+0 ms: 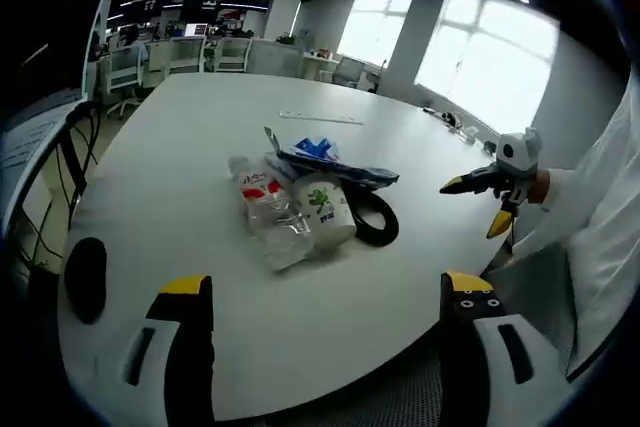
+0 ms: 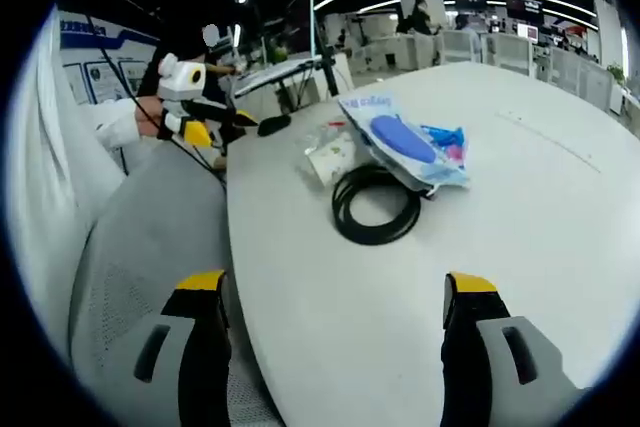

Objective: Arrange the tabletop items into an orderly group along one side of the table until the central work area is clear of visible clutter.

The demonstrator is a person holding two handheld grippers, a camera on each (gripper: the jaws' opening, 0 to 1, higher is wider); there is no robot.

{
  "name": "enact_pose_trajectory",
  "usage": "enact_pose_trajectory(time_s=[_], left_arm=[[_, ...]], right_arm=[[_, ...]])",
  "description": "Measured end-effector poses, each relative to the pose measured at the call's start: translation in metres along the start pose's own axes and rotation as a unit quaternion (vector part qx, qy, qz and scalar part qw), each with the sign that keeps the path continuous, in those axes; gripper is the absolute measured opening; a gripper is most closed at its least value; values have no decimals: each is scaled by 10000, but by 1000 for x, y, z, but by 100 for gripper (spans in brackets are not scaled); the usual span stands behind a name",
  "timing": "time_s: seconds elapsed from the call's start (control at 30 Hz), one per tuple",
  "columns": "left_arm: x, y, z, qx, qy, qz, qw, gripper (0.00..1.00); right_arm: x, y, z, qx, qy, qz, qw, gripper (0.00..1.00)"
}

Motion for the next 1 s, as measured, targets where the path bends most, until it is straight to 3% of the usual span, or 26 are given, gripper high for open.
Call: enact_pose_trajectory(time_s=[1.0], left_arm=[[0,-1,-2,23,-16,11,10000,96]], right_arm=[[-1,1,-2,-5,54,23,10000,87]])
Point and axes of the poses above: the point that each gripper's makers call its tool centre point, and the gripper's own axes: y roughly backward along the fingers, z roughly to its left, x roughly out of its underside, the point moved 4 cm from there along y, roughly backward along the fingers, and after that the axes turned 10 degrees about x, right-handed, at the moved point
